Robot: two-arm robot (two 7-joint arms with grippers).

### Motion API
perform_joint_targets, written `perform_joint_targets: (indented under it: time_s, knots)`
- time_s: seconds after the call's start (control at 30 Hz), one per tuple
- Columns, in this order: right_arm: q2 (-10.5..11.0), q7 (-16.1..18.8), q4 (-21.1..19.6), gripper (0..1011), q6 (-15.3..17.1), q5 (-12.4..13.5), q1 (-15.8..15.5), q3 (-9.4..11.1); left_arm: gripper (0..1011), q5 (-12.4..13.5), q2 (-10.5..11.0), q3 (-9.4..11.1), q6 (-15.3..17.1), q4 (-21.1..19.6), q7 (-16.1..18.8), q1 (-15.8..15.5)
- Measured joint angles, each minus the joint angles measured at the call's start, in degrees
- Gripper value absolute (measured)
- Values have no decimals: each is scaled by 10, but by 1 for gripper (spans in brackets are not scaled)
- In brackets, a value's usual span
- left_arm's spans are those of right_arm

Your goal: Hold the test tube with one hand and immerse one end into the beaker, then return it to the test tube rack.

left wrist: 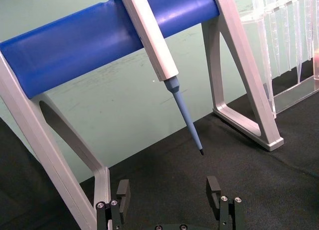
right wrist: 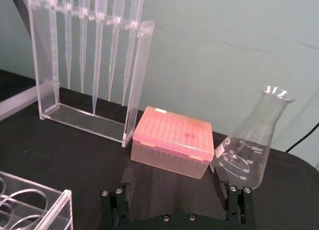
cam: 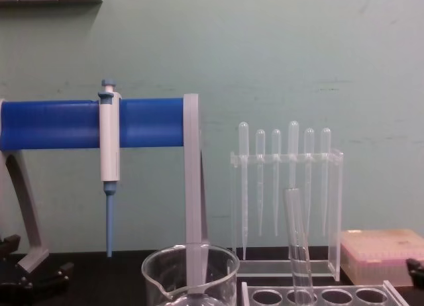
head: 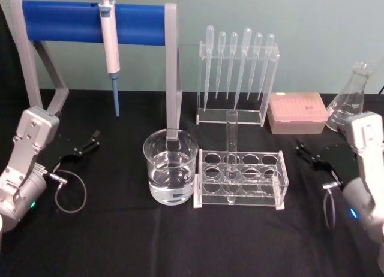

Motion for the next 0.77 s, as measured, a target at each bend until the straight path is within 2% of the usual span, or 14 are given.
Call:
perform_joint_targets:
  time_s: [0.13,0.33,0.77]
  knots:
    - [-11,7,30,1002,10,-9,24,-8,1000,0,0,0,0,0,0,0]
    - [-19,22,54,1002,20,-19,40,-12,1000,0,0,0,0,0,0,0]
    - [-17,23,51,1002,20,-17,38,-12,1000,0,0,0,0,0,0,0]
